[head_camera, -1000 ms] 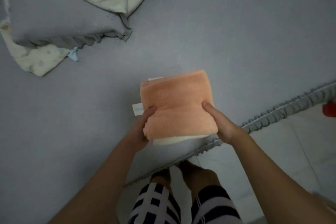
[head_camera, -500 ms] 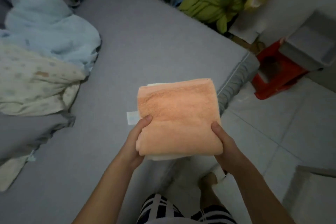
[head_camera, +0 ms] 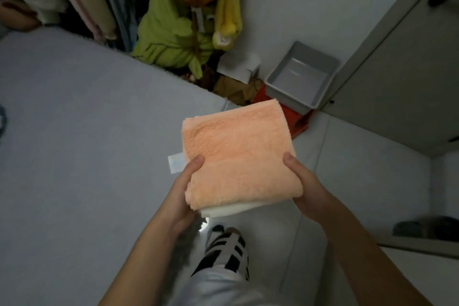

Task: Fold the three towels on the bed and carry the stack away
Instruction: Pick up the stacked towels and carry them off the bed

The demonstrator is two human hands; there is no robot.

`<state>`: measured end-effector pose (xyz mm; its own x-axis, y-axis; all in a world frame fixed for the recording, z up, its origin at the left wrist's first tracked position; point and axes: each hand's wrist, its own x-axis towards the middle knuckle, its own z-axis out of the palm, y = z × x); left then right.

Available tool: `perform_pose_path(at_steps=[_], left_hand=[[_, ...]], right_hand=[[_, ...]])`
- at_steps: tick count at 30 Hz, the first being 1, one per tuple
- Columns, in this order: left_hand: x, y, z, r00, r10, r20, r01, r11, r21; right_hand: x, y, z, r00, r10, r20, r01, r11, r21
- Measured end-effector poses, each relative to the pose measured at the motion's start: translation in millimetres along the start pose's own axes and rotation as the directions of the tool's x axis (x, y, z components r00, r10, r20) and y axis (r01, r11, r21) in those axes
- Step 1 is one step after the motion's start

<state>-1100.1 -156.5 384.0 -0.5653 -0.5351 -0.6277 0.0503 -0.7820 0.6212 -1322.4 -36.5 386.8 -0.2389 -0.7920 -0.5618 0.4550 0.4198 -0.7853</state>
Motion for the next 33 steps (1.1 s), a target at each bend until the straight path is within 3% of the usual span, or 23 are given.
perform_pose_path(at_steps=[8,13,19,27,33], left_hand=[[150,0,131,0.996,-0.089,0.013,0.089,0.996,-0.029],[254,16,223,0.993,-0.109,0.054,0.110,0.994,-0.020],[345,21,316,0.986,-0.133,0.105,0.146,0.980,-0.134],[480,17,399,0.972,-0.121,-0.200,0.048,0.940,-0.338],[554,2,423,0.907,-0.151,-0.394,-0.095,0.836,-0.540]], right_hand=[[90,-94,-170,0.996,0.059,0.061,-0.056,0.997,-0.059],[157,-176,-273,0.995,0.101,0.013,-0.099,0.990,-0.105],[232,-252,-375,0.981,0.191,0.036,-0.187,0.978,-0.088],[405,-326,-463,0.893,0.444,0.067,-0.401,0.855,-0.328],[518,-351,-481,0.835,0.510,0.206,-0.330,0.764,-0.555]])
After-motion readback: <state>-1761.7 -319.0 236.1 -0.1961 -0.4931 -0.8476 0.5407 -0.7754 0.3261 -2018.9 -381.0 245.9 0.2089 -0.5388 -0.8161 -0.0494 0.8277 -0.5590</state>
